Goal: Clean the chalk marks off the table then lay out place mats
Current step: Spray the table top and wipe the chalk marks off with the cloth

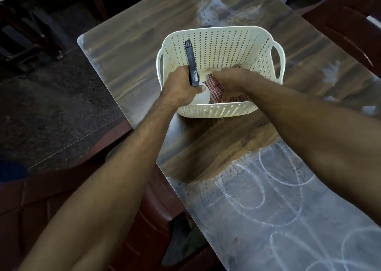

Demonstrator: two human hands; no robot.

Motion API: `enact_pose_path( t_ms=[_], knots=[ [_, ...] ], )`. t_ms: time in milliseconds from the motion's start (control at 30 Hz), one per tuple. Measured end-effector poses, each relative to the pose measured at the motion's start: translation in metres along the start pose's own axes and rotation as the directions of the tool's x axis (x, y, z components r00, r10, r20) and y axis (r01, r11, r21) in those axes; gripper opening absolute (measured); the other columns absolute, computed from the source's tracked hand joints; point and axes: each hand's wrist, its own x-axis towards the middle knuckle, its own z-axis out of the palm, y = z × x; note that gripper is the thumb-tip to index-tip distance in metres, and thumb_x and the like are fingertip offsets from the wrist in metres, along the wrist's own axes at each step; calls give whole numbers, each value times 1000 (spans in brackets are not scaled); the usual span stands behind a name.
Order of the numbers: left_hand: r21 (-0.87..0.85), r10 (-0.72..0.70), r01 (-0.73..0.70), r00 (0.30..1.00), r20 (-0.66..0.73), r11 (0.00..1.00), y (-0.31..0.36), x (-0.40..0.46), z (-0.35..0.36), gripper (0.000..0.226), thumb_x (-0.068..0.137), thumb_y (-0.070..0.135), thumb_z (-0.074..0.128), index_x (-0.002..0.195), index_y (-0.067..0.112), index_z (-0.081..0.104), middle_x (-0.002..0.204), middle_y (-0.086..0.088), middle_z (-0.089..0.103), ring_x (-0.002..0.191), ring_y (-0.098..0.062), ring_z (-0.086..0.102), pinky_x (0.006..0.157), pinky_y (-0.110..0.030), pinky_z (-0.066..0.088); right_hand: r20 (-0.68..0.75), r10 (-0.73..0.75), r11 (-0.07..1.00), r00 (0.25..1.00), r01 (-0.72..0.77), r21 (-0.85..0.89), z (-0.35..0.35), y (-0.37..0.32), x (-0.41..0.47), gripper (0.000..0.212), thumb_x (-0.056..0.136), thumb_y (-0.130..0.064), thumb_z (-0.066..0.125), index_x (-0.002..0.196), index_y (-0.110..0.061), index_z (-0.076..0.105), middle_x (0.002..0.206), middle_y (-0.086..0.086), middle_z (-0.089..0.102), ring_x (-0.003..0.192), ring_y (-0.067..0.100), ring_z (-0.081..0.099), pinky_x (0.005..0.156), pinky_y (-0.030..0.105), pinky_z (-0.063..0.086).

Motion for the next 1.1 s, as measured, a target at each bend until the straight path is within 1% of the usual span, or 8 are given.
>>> enact_pose_path(
  t_ms=[200, 333, 533, 667, 800, 933, 1000, 1100],
  knots=[
    [-18, 6, -5, 1000, 3, 1000, -4, 3, 2, 24, 81, 27, 79, 83, 21, 56, 74, 13, 57, 70, -7, 53, 61, -20, 36, -111, -67, 995, 992, 58, -81, 11, -1, 13, 40, 89, -22, 68, 125, -14, 54, 117, 13, 63, 104, 31, 62, 75, 35, 45],
    [-43, 30, -30, 1000, -4, 999, -1, 1, 0, 21, 84, 29, 76, 85, 22, 56, 74, 16, 57, 71, -4, 53, 59, -16, 33, -180, 23, 986, 983, 8, 167, 3, 5, 6, 29, 89, -21, 67, 117, -17, 62, 110, 10, 65, 96, 27, 61, 78, 37, 45],
    [-179, 116, -131, 989, -90, 975, 14, -13, -17, 25, 87, 26, 72, 101, 7, 63, 86, 6, 62, 89, -17, 59, 80, -29, 47, -410, 201, 883, 890, 16, 468, -42, 17, -29, 21, 81, -10, 62, 100, -4, 67, 96, 11, 67, 83, 23, 59, 73, 31, 49],
    [-294, 258, -310, 945, -200, 904, 41, -35, -37, 25, 90, 21, 68, 105, 11, 51, 89, 8, 57, 88, -15, 58, 84, -33, 49, -476, 389, 681, 789, 102, 725, -69, 17, -64, 22, 81, -16, 64, 97, -3, 71, 89, 8, 72, 76, 21, 67, 75, 37, 58],
    [-417, 348, -452, 887, -303, 789, 77, -67, -56, 43, 90, 26, 65, 112, 13, 31, 98, -2, 59, 95, -21, 63, 94, -49, 50, -483, 522, 470, 703, 235, 851, -94, 17, -108, 14, 82, -18, 60, 83, -5, 65, 79, 7, 62, 72, 17, 55, 66, 35, 45],
    [-483, 359, -479, 875, -324, 733, 98, -107, -63, 66, 94, 34, 62, 141, 14, 20, 101, -6, 68, 96, -15, 68, 94, -30, 52, -486, 578, 282, 656, 399, 873, -99, 14, -167, 15, 83, -17, 58, 68, -14, 62, 68, 0, 59, 64, 10, 53, 59, 25, 42],
    [-461, 323, -438, 894, -309, 771, 101, -134, -57, 65, 94, 38, 62, 143, 14, 28, 103, -7, 69, 93, -10, 68, 89, -19, 50, -455, 609, 181, 650, 444, 877, -89, 8, -198, 25, 79, -18, 59, 54, -22, 58, 57, -11, 56, 54, 4, 48, 53, 21, 38],
    [-444, 259, -368, 922, -288, 817, 99, -176, -30, 32, 94, 31, 64, 110, 4, 56, 78, -4, 66, 66, -5, 62, 68, -15, 49, -381, 628, 13, 678, 481, 877, -56, 3, -235, 20, 74, -21, 58, 54, -23, 60, 61, -7, 60, 61, 10, 52, 61, 31, 40]
  ],
)
